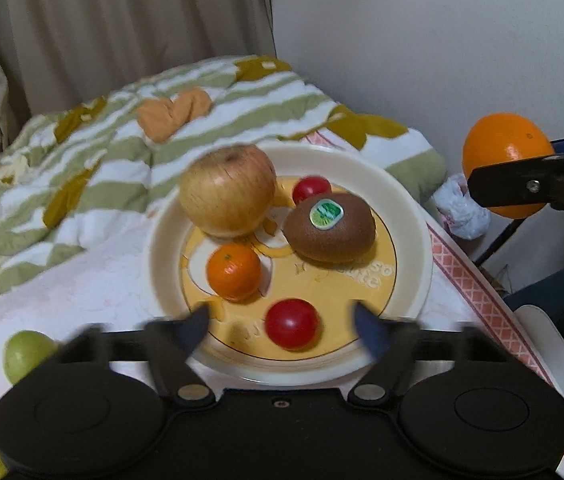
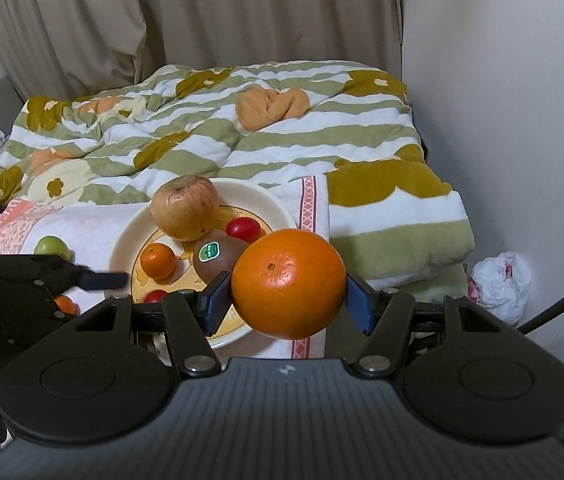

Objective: Organize fruits
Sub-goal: 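Open the left tool to drop the tomato while the right tool releases the orange into the bowl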

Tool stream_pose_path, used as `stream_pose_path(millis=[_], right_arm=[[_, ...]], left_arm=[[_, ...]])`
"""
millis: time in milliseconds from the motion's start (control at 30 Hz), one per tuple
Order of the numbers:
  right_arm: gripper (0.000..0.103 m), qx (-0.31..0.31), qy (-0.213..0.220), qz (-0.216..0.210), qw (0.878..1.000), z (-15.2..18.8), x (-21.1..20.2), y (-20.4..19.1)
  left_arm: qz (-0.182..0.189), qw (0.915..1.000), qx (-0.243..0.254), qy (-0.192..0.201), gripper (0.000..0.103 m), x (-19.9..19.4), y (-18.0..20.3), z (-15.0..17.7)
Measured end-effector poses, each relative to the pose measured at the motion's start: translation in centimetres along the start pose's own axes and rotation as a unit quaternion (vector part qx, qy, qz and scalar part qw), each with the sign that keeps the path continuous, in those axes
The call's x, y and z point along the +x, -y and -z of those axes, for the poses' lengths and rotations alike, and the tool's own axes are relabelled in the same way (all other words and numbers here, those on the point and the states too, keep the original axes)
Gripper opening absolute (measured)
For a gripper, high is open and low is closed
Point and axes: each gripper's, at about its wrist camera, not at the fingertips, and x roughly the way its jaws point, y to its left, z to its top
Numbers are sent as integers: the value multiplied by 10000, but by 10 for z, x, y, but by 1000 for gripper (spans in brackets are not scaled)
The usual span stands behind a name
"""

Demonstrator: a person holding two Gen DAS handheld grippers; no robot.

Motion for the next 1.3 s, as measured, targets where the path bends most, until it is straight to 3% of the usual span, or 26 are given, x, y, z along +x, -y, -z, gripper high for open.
stream_pose_path(millis=[300, 633, 900, 1167, 1300], right_arm=[[76, -134, 40, -136, 9998, -8, -4, -15], [76, -313, -160, -430, 9985, 1, 21, -43], [76, -495, -351, -638, 9961, 12, 49, -60], [76, -604, -408, -578, 9957, 17, 59, -61], [103, -750, -164, -482, 9959, 15, 55, -64]], left_arm=[[-154, 9995, -266, 46, 93, -33, -19, 12], [-509, 9945, -810, 431, 97, -71, -39, 24], [-661, 9917, -997, 475, 98, -82, -41, 34], [-799, 9903, -1047, 439, 98, -88, -45, 47], [-831, 9896, -1098, 423, 98, -90, -45, 52]])
